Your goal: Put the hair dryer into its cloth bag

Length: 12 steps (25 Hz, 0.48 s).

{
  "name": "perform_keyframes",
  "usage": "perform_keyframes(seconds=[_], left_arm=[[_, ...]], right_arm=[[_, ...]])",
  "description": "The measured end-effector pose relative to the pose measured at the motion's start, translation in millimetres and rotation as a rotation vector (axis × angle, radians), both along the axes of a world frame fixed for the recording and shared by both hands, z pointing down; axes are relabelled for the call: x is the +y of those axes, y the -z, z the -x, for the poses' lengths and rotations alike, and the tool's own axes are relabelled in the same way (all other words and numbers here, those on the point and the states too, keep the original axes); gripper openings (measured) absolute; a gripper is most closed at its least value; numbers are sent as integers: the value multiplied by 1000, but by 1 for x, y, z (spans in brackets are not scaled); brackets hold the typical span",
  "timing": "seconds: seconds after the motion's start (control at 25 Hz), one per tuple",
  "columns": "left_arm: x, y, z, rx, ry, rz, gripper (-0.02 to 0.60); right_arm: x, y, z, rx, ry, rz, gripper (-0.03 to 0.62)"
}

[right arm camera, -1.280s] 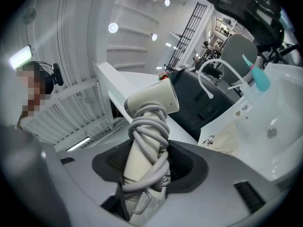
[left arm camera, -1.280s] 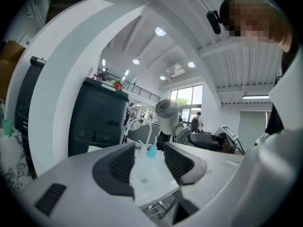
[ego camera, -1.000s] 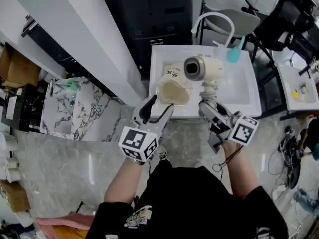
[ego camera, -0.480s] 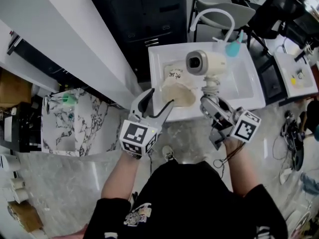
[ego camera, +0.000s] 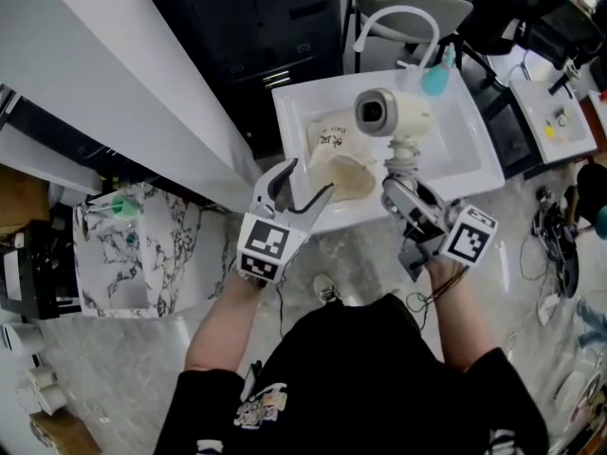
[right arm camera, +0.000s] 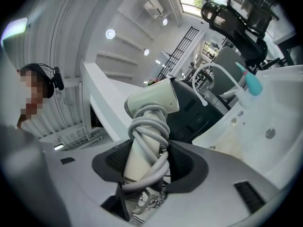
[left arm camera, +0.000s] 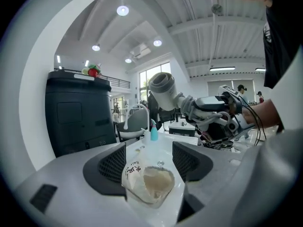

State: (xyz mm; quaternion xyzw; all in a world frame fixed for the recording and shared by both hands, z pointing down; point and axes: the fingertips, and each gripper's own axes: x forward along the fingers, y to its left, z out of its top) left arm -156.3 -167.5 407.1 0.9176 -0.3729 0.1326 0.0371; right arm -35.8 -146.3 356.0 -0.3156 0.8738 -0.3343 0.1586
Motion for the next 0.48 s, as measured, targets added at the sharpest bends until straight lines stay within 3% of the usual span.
perform_keyframes(seconds=[0.48], left_arm=[[-27,-28,-20,-100,-43,29,295]], right_arm=[[-16,3,-6,8,8,13,216]])
